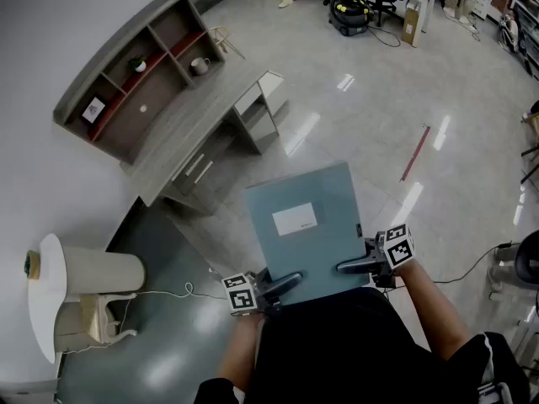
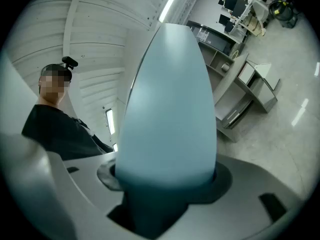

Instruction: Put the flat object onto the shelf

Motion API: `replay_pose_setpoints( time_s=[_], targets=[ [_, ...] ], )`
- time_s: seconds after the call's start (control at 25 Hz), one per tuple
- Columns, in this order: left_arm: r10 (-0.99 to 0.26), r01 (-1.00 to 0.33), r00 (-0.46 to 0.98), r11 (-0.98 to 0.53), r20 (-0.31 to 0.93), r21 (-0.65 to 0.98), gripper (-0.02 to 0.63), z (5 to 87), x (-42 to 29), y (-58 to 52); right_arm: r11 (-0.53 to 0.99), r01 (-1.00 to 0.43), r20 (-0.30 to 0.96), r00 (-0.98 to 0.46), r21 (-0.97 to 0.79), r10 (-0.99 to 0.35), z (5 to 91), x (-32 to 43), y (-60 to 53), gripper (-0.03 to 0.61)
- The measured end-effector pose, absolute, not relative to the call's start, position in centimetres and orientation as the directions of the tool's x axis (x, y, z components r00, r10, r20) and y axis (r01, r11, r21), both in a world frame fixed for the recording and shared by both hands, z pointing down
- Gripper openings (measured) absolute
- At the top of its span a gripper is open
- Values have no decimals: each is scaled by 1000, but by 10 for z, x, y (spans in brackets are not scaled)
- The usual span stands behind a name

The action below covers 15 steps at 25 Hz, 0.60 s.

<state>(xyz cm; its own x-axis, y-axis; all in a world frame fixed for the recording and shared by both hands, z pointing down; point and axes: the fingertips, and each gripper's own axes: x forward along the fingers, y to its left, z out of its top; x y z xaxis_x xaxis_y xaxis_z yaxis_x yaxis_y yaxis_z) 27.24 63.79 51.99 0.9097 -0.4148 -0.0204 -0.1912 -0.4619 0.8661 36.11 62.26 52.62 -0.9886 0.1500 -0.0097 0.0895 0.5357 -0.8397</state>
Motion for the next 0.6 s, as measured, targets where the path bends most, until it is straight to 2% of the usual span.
replay_pose_setpoints(
  time_s=[0.6],
  targets=[
    [-446, -206, 895, -417, -1, 885, 284, 522, 267, 654, 480, 122, -44, -985, -869, 170, 530, 355, 634, 290]
  ],
)
